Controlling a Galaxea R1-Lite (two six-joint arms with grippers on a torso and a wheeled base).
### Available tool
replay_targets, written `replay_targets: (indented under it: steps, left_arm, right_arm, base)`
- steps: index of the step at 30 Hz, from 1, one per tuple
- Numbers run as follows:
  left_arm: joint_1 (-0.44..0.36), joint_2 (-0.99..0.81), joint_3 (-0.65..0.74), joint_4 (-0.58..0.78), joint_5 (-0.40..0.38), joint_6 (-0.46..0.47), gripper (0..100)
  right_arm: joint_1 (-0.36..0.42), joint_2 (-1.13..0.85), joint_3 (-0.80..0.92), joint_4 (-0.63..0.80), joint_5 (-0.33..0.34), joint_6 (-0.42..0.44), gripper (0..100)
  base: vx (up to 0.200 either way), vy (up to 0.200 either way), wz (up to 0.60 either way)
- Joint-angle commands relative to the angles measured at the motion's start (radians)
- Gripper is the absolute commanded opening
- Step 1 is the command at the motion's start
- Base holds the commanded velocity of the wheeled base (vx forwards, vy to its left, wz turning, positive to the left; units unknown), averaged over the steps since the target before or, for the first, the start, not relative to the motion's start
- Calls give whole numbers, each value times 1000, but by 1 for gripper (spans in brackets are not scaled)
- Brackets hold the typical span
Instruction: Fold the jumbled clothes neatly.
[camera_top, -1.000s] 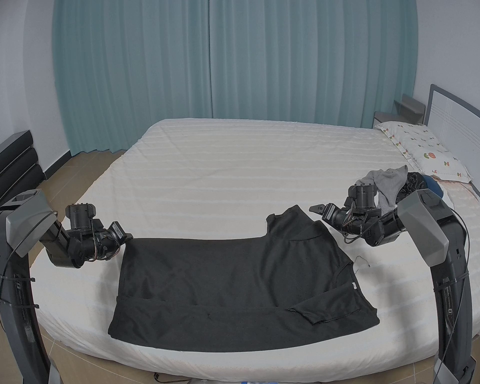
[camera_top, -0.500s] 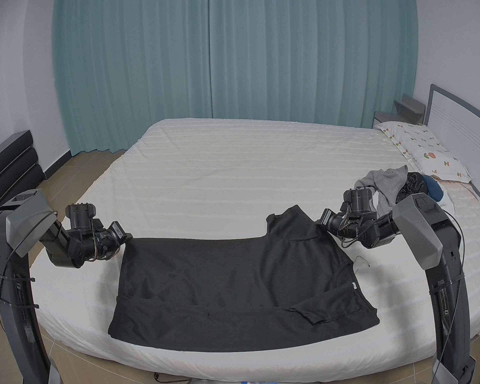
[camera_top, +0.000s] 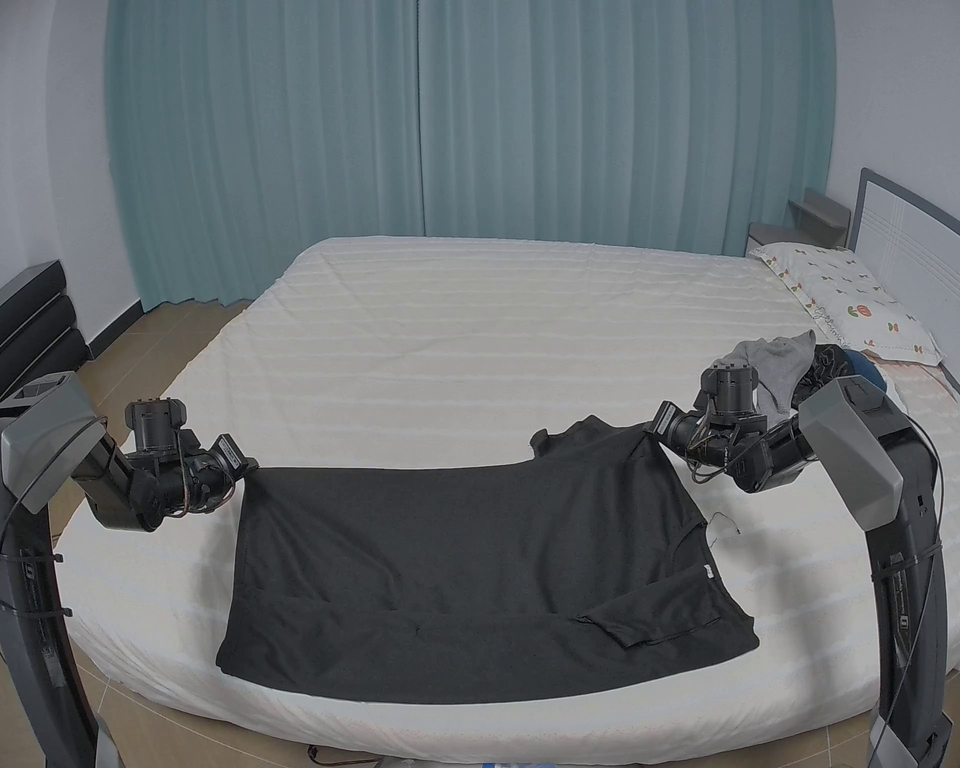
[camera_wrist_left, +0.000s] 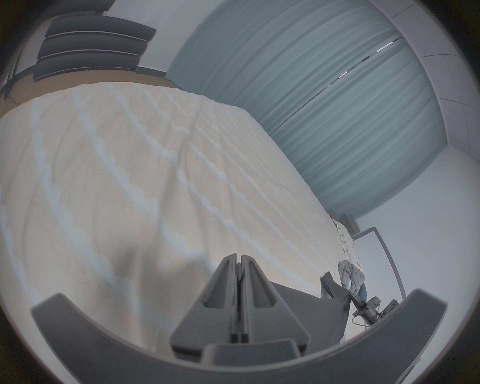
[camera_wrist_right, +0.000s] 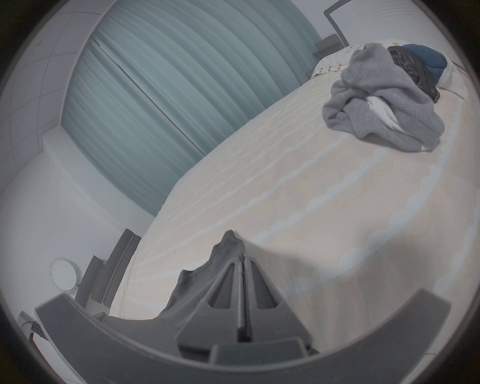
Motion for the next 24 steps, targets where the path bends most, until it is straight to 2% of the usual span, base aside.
replay_targets:
  steps: [1, 8, 24]
  left_arm:
    - [1, -26, 2, -2, 8, -2, 0]
    - [15, -41, 5, 0, 9, -2, 0]
    - [21, -26, -4, -2, 9, -3, 0]
  right_arm:
    - [-7, -67, 78, -52, 1, 6, 0]
    - [-8, -79, 146, -176, -1, 7, 0]
    - [-10, -71, 161, -202, -2, 6, 0]
  base:
    - [0, 0, 0]
    - [0, 0, 0]
    - [0, 0, 0]
